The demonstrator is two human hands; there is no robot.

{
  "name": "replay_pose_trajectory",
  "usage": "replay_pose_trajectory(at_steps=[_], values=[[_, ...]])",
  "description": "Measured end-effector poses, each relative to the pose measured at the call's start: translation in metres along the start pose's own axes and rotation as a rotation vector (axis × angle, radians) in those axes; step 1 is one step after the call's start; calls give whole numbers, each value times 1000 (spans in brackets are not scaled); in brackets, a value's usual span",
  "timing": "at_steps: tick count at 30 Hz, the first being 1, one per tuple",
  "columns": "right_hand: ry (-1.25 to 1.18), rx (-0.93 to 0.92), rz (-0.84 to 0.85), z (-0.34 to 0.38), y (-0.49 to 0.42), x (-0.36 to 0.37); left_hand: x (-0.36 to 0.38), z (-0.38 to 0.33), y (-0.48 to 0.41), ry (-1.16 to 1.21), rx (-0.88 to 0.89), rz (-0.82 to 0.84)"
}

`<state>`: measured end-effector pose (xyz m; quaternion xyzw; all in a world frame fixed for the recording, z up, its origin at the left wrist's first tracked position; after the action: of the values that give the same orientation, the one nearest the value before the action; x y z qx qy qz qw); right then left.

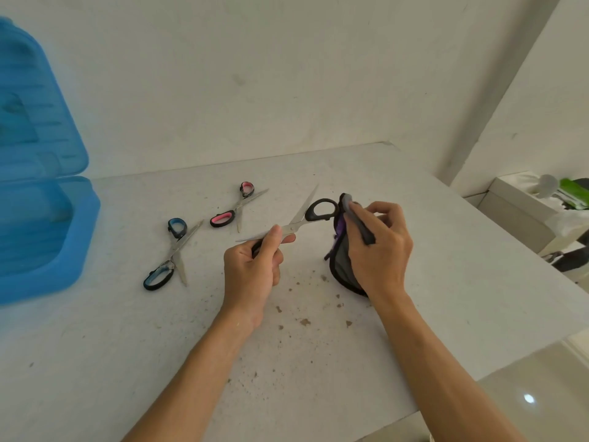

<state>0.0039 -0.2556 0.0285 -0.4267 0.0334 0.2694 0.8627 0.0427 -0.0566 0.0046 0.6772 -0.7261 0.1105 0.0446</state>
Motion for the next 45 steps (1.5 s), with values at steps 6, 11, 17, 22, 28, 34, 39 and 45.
replay_pose_trajectory(at_steps=[6,11,17,22,28,34,39,45], values=[[-63,-89,37,12,10,-1,0,0,-1,19,-20,8],[-87,-191,91,23,15,4,3,2,0,97,-81,35],[76,-329,114,26,18,14,6,-1,4,9,17,-6],[-62,195,18,-3,-7,-3,4,-21,10,-360,474,13],[-746,1006,399,-6,-10,-13,10,-28,6,-765,1082,201],[-922,1244,585,7,2,-4,9,-23,3,-841,1125,243],[-898,1211,615,-2,1,-7,7,-20,-1,-842,1025,340],[-789,941,521,-5,-11,-10,-4,-19,-5,-861,819,466]])
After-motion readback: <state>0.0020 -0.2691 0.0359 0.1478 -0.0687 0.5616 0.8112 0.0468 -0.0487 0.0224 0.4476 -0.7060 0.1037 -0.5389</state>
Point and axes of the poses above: each hand's wrist, its own y-axis away from the middle knuckle, its own x-axis out of the palm, z = x × y, the point moved 4 cm from there along -y, towards the middle knuckle, and after that the axes turned 6 degrees about x, right-handed, at the moved point
